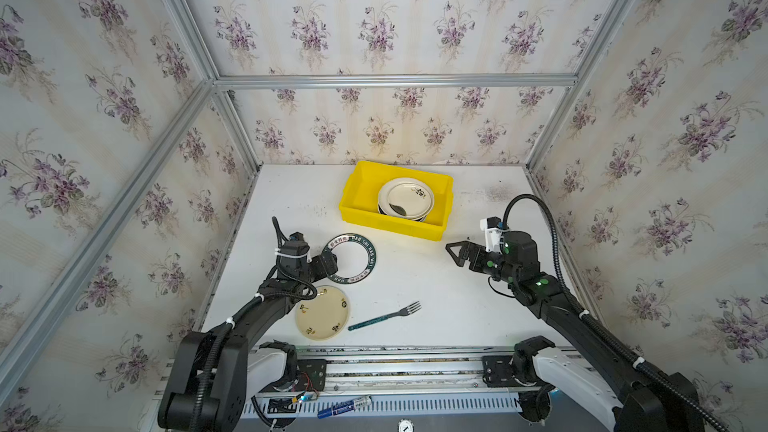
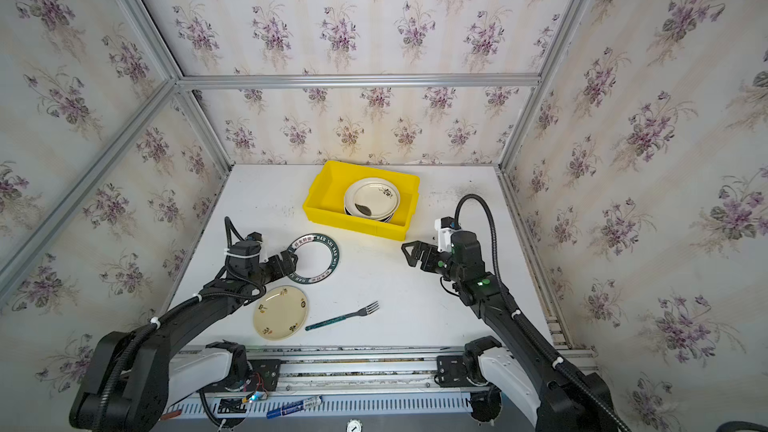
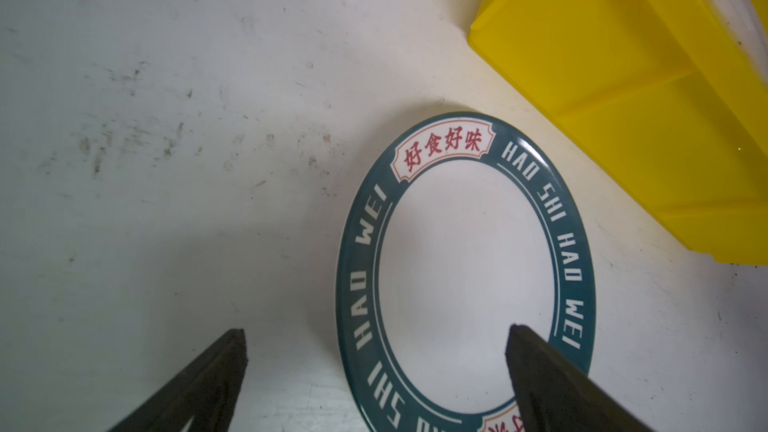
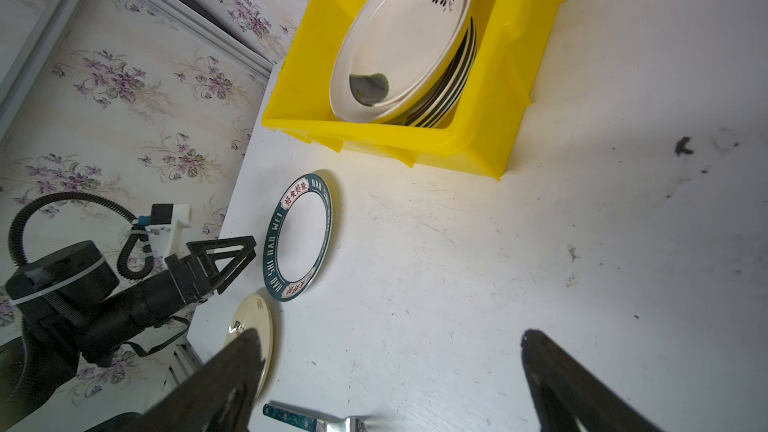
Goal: Place the plates into the plastic bin on the countertop
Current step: 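Withdraw the right gripper while the left gripper moves to the green-rimmed plate, then close the left gripper on the green-rimmed plate rim nearest the robot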
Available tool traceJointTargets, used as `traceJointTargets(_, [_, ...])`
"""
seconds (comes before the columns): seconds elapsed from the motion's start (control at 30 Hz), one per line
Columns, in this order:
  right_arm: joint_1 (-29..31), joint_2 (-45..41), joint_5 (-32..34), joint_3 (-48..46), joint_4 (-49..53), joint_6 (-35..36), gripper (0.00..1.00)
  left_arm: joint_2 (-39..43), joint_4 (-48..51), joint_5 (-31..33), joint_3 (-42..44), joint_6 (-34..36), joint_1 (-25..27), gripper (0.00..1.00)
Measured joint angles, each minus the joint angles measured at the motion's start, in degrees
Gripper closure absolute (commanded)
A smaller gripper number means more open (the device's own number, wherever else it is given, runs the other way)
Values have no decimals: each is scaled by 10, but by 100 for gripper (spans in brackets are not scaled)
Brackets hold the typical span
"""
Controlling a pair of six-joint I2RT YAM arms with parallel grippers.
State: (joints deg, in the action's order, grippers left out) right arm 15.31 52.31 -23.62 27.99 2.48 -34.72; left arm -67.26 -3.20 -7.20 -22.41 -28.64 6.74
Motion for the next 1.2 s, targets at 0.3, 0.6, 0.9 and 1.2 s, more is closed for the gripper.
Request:
traceJointTargets(0.3, [0,-9,-4,-31,-12,-28,1,-66,-40,-64,-8,-25,-23,25])
traceJointTargets(0.6, [0,-12,4,-34,-15,-44,1,-110,-79,-104,-14,-45,-30,48])
traceJointTargets(0.9, [-1,-24,15,-38,-12,-49,1,-129,-86,-124,-17,-53,-30,64])
traceJointTargets(1.2, [-1,-38,19,-54,-9,-60,1,-140,-84,-132,-19,-57,-30,76])
